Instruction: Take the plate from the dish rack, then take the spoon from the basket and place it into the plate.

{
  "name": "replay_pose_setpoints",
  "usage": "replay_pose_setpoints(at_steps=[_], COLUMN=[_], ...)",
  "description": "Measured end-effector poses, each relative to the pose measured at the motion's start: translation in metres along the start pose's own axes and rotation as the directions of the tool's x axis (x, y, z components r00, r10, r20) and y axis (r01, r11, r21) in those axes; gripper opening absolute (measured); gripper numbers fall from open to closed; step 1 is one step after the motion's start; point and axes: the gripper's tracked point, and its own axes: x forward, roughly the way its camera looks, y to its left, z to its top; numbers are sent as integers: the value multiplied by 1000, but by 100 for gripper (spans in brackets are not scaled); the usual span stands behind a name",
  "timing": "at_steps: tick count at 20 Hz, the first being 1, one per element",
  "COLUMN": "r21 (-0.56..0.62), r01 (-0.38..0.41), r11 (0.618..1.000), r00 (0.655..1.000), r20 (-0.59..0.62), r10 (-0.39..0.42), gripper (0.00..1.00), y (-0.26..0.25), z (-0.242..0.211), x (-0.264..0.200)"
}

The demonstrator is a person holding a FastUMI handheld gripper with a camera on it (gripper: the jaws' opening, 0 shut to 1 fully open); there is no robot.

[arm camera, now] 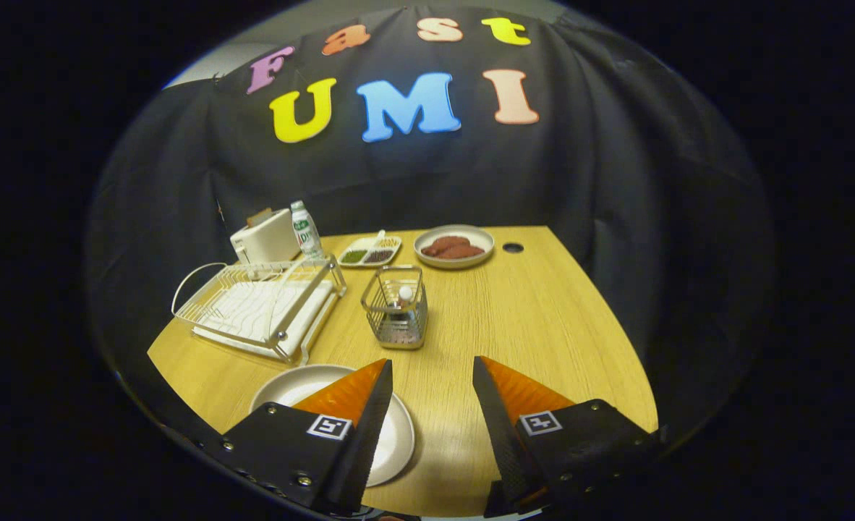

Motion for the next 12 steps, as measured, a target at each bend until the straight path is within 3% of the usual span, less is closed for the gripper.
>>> replay_pose_setpoints(at_steps=[6, 12], r21=[-37, -94], r01=[-7, 38], r11=[999, 995], r00=[967, 902], r20=[254, 431], r10=[16, 6], gripper=[70, 70], y=[5, 12], z=[65, 78], x=[3, 31])
